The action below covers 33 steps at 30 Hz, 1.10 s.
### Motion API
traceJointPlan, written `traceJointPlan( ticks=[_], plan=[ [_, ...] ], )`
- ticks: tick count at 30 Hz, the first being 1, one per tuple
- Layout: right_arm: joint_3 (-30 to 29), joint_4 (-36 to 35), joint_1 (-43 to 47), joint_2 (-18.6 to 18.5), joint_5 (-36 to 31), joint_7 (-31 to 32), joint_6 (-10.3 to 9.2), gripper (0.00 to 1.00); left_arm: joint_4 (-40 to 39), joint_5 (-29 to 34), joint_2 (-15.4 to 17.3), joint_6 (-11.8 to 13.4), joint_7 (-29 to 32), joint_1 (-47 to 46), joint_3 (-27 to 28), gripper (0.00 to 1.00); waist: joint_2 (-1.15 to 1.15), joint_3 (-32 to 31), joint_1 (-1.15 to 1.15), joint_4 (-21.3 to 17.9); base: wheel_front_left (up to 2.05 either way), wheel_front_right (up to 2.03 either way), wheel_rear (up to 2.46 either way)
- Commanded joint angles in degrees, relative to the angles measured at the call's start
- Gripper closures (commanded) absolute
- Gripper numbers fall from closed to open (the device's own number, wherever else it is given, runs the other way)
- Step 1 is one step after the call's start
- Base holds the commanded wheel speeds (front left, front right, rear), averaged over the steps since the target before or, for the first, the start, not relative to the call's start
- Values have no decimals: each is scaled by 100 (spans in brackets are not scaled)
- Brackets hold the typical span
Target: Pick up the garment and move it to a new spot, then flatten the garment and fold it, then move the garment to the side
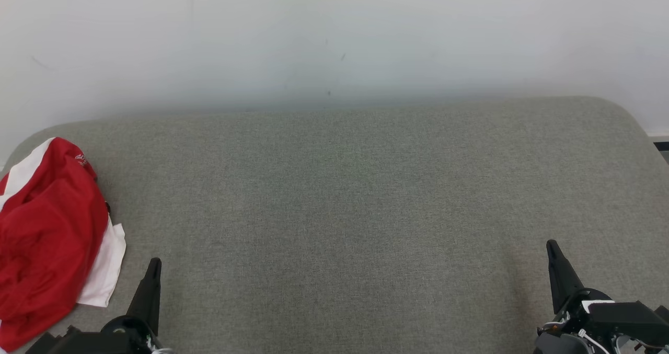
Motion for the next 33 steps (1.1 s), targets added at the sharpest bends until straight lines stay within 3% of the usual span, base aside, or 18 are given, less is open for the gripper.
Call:
traceJointPlan(
  ticks=[1, 33],
  plan=[
    [-3, -10, -35, -3, 10, 9, 5, 100, -19, -26, 29, -5, 16, -57, 17, 100, 0, 0, 0, 0, 0, 0, 0],
    [-3, -10, -35, -3, 10, 9, 5, 100, -19, -25, 30, -5, 16, -57, 17, 100, 0, 0, 0, 0, 0, 0, 0]
  ],
)
